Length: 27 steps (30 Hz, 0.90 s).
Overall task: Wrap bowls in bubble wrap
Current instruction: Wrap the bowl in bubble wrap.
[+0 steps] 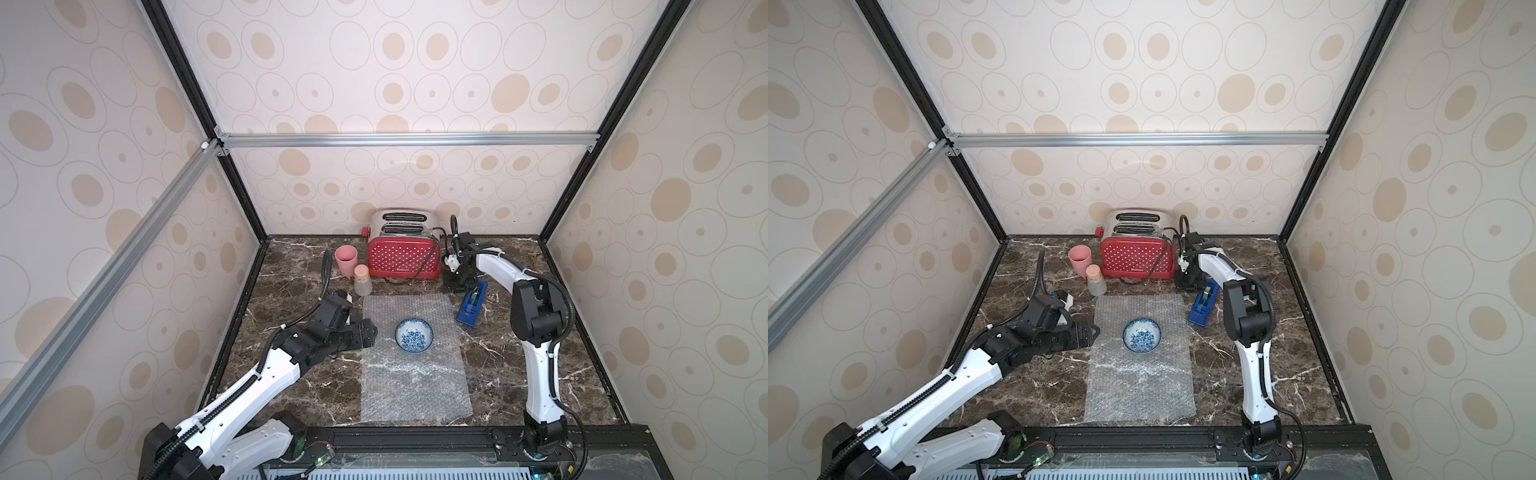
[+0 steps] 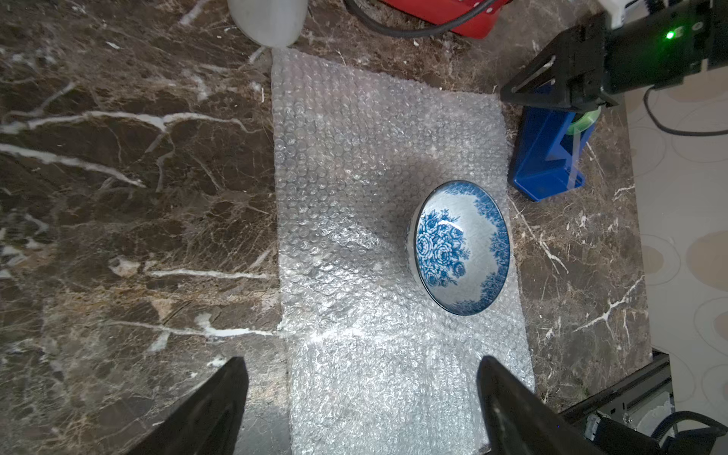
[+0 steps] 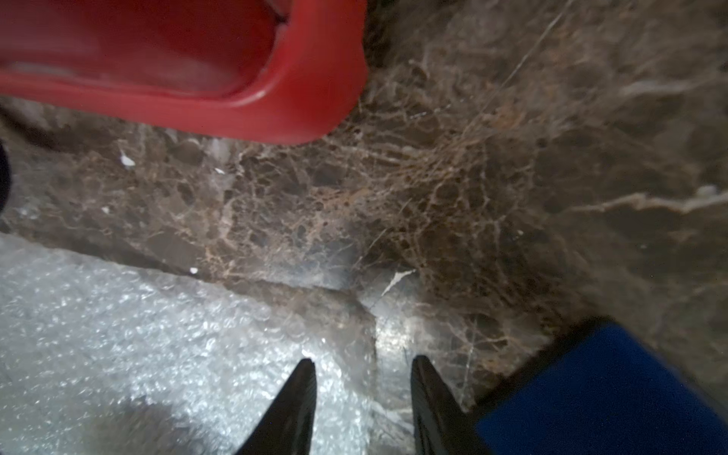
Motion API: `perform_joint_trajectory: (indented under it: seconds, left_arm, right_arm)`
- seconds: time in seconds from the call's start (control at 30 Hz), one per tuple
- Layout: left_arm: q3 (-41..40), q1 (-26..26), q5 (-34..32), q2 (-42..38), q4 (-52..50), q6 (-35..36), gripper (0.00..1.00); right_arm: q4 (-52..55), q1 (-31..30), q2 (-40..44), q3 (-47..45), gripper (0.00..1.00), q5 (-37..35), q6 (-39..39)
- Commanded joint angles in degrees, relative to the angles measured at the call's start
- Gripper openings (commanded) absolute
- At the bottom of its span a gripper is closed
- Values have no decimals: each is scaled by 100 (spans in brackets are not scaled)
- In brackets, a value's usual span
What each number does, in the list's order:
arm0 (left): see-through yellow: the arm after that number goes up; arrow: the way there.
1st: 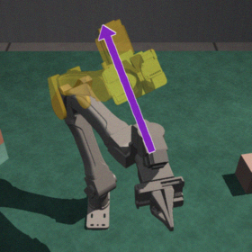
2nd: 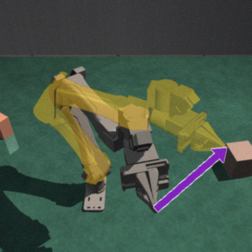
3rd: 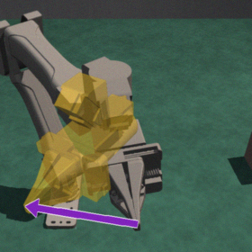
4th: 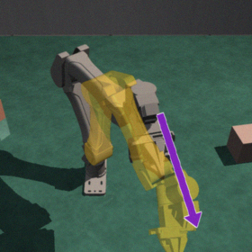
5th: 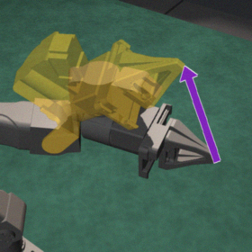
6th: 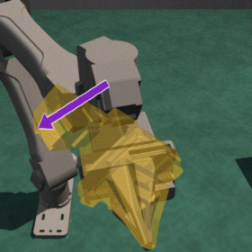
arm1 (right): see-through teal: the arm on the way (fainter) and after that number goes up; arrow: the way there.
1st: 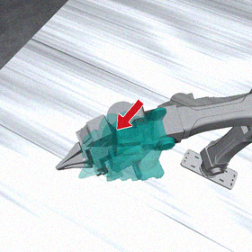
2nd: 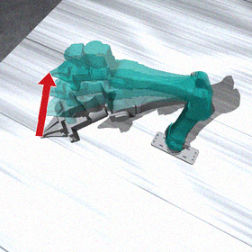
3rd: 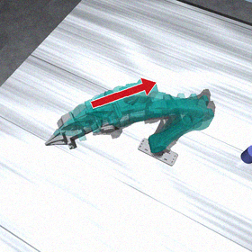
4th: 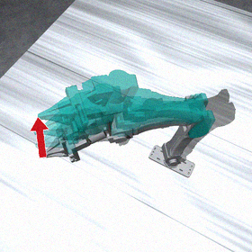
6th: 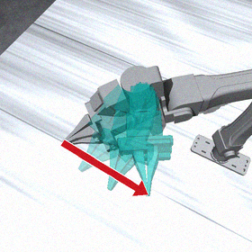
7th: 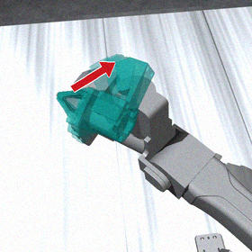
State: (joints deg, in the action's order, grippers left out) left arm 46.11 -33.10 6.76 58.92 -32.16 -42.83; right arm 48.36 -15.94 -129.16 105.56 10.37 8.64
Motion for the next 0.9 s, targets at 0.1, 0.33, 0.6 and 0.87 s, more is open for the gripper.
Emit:
perform_joint_trajectory:
  seconds: [0.1,0.33,0.6,0.87]
  left_arm:
    - [-4,48,-3,64,32,-66,90]
    - [40,49,56,196,70,-103,90]
    - [-30,44,97,193,135,-88,90]
    - [-290,134,71,449,582,-96,90]
  right_arm:
    - [79,-137,-168,27,38,44,-41]
    - [131,-208,-236,-29,30,104,-7]
    - [-108,-249,367,-390,11,269,76]
    - [-537,-639,1692,-1216,2,589,231]
